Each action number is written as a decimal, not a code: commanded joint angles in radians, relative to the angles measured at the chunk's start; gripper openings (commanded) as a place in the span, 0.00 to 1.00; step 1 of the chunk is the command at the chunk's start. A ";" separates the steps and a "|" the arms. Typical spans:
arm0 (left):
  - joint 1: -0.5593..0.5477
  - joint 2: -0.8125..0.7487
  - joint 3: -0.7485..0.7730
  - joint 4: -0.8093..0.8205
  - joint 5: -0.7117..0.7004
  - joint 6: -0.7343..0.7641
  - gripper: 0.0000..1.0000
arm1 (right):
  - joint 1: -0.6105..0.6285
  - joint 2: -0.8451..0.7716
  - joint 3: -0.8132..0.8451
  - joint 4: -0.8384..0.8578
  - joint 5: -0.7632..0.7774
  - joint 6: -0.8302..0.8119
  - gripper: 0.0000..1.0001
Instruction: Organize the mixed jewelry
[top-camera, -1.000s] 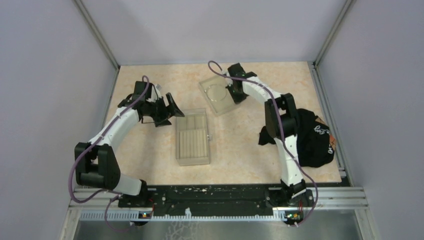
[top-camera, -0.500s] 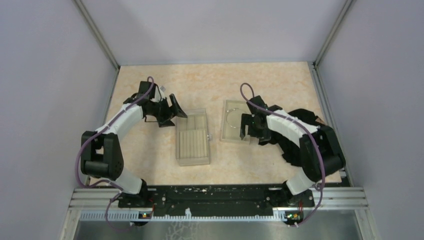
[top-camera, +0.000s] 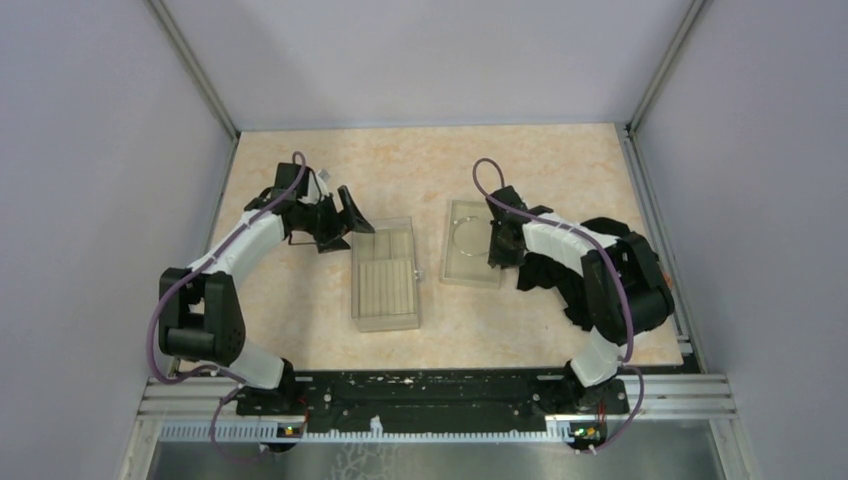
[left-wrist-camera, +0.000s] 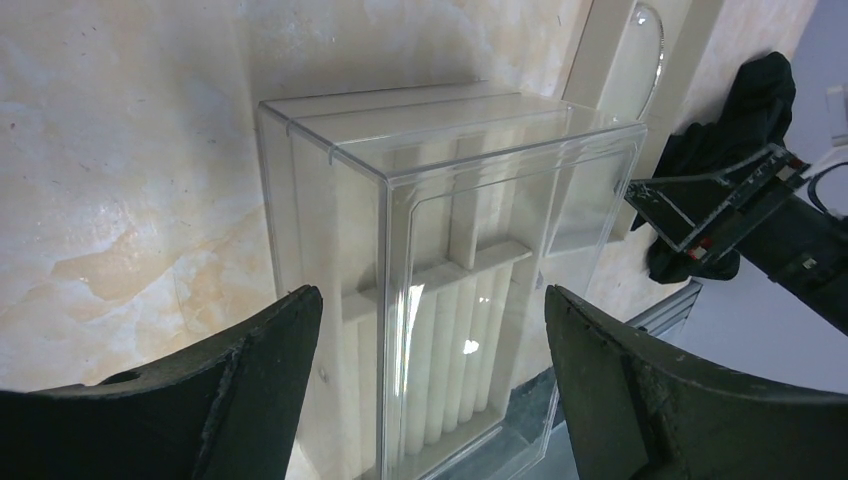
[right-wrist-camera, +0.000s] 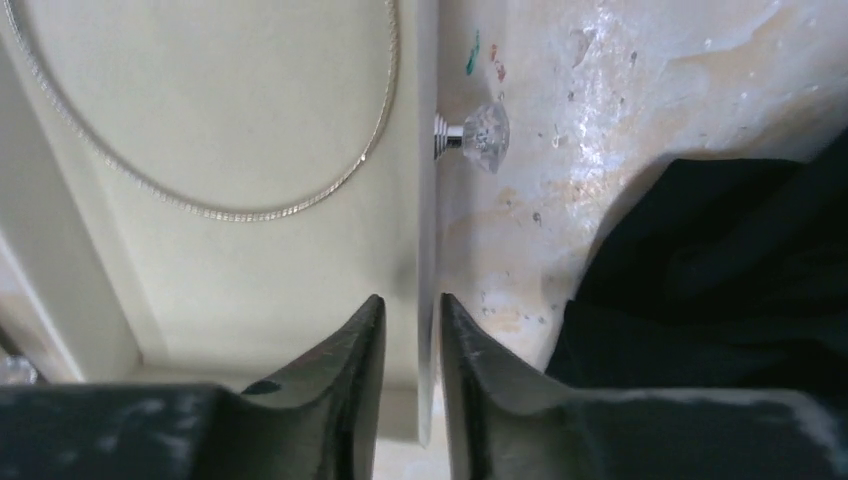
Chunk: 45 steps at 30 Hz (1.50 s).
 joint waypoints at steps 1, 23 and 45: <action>-0.007 -0.050 -0.026 0.016 -0.009 -0.005 0.88 | 0.003 0.039 0.021 0.079 0.028 0.011 0.13; -0.007 -0.053 -0.049 0.063 0.012 0.049 0.90 | 0.205 -0.185 0.142 -0.223 0.103 0.055 0.00; -0.008 -0.060 -0.089 0.090 0.041 0.064 0.90 | 0.322 -0.171 0.090 -0.215 0.057 0.119 0.00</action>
